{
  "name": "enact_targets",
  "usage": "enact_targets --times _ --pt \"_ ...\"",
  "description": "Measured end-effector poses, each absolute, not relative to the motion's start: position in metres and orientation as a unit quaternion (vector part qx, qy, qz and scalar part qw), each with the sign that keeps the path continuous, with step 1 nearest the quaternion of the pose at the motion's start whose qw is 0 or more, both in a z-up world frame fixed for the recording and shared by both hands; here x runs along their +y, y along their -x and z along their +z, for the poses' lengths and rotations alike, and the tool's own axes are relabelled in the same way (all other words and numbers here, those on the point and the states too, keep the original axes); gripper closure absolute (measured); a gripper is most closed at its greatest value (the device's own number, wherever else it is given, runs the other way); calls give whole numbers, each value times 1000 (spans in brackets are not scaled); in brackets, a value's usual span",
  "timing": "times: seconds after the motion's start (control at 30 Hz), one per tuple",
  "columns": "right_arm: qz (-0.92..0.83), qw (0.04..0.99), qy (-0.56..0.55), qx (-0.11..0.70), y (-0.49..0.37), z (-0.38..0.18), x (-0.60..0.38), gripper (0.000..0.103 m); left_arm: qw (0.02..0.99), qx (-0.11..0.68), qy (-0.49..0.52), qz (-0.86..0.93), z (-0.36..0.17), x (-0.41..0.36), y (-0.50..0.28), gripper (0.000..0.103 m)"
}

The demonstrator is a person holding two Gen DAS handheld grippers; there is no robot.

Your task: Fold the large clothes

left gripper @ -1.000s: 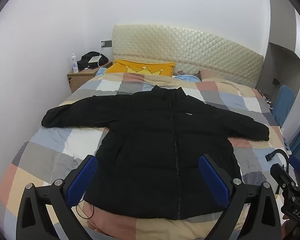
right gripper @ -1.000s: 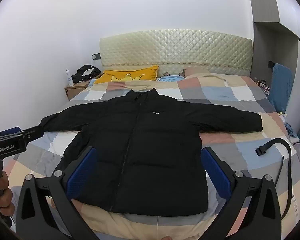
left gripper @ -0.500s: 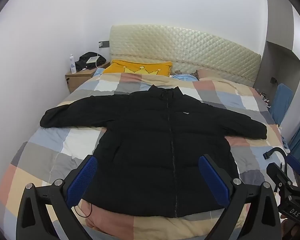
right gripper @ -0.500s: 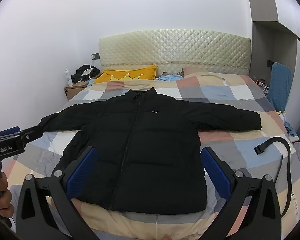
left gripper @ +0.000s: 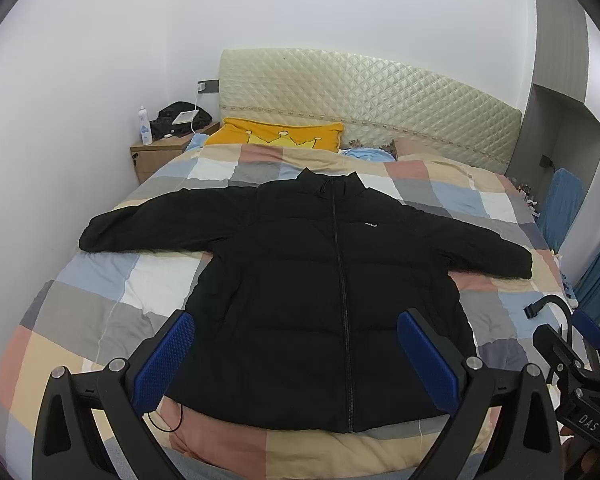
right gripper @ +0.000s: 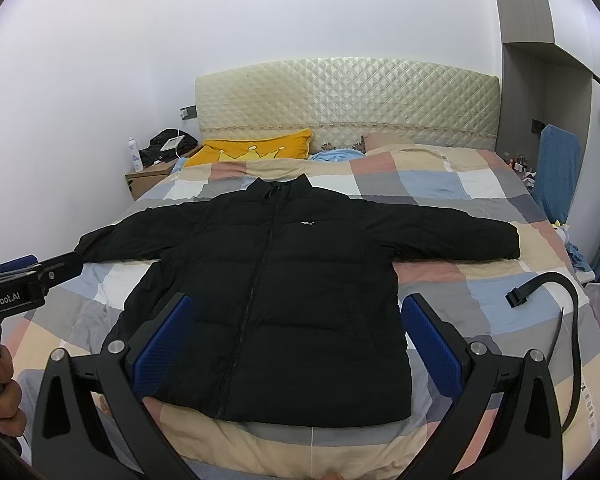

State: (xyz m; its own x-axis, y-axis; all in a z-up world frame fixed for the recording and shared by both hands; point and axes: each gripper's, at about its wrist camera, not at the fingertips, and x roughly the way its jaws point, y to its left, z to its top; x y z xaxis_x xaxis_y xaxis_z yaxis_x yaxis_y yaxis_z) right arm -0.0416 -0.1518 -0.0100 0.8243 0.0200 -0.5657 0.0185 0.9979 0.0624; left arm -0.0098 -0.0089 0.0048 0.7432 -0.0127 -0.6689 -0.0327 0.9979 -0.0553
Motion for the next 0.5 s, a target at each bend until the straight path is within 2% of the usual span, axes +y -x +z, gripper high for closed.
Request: enact_targets --times 0.5 --pt "-4 954 -31 299 47 -10 -155 0 931 362 40 2 4 1 9 0"
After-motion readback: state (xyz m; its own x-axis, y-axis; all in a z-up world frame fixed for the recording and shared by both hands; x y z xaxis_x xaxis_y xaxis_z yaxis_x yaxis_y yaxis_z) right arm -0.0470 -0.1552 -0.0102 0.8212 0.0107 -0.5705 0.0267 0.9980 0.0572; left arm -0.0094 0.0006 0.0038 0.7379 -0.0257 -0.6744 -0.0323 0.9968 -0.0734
